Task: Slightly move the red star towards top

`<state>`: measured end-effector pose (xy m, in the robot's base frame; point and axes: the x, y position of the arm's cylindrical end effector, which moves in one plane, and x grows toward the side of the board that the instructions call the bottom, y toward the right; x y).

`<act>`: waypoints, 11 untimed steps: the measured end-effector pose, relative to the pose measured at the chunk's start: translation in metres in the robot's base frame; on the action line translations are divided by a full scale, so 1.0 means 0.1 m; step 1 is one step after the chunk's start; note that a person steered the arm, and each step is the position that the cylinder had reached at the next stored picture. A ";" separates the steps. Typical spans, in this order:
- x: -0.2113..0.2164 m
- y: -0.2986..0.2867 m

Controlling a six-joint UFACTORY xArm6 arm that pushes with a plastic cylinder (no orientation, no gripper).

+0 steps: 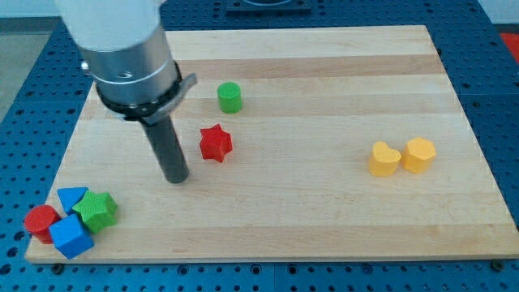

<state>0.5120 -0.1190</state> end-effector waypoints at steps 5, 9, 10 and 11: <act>-0.24 0.76; -0.60 0.78; -0.46 0.66; -0.54 0.56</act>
